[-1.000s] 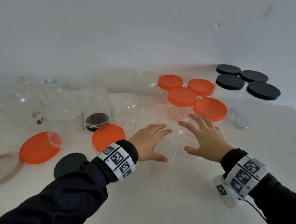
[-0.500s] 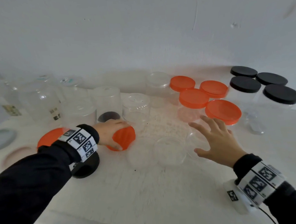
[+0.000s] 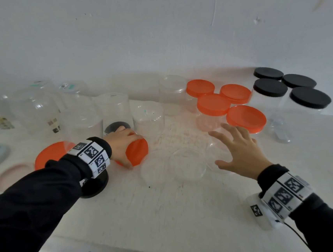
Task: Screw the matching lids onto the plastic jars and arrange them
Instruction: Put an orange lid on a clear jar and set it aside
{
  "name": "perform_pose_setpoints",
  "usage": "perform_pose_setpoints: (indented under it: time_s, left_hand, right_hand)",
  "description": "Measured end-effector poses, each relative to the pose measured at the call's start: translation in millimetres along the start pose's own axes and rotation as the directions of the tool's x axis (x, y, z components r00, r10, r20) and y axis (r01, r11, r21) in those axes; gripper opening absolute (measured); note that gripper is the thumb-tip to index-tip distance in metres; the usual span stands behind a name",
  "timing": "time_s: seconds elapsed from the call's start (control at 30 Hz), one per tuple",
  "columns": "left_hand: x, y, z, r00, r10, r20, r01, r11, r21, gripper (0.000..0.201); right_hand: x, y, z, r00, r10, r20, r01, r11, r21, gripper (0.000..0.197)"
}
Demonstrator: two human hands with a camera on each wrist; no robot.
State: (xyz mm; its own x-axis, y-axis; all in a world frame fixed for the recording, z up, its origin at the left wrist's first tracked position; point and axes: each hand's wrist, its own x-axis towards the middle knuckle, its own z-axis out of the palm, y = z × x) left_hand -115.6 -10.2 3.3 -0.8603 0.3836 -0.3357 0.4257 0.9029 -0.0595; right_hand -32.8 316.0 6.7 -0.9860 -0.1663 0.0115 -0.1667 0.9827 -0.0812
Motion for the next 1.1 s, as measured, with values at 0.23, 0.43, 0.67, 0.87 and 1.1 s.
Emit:
perform_pose_setpoints:
  time_s: [0.23, 0.43, 0.67, 0.87, 1.1]
  left_hand:
    - [-13.8, -9.8, -8.2, 0.995, 0.049, -0.082, -0.059, 0.991, -0.12, 0.099]
    - [-29.1, 12.0, -16.3, 0.978, 0.117, -0.172, -0.148, 0.971, -0.185, 0.102]
    - [-32.3, 54.0, -15.9, 0.919, 0.205, -0.337, -0.323, 0.881, -0.345, 0.107]
    - [-21.4, 66.8, -13.9, 0.916, 0.208, -0.344, -0.359, 0.808, -0.467, 0.109]
    - [-11.4, 86.7, -14.0, 0.907, 0.239, -0.346, -0.404, 0.727, -0.555, 0.109]
  right_hand:
    - [0.5, -1.2, -2.1, 1.0, -0.006, 0.003, 0.006, 1.0, 0.006, 0.081]
    - [0.0, -1.1, -14.4, 0.999, 0.023, 0.031, -0.023, 1.0, -0.006, 0.09]
    - [-24.0, -1.6, -17.3, 0.994, 0.007, -0.108, -0.001, 0.998, 0.058, 0.088]
    - [-43.9, 11.2, -8.4, 0.934, 0.132, -0.333, 0.036, 0.891, 0.453, 0.081]
    - [-61.2, 12.8, -6.0, 0.931, 0.273, -0.243, -0.034, 0.727, 0.686, 0.084]
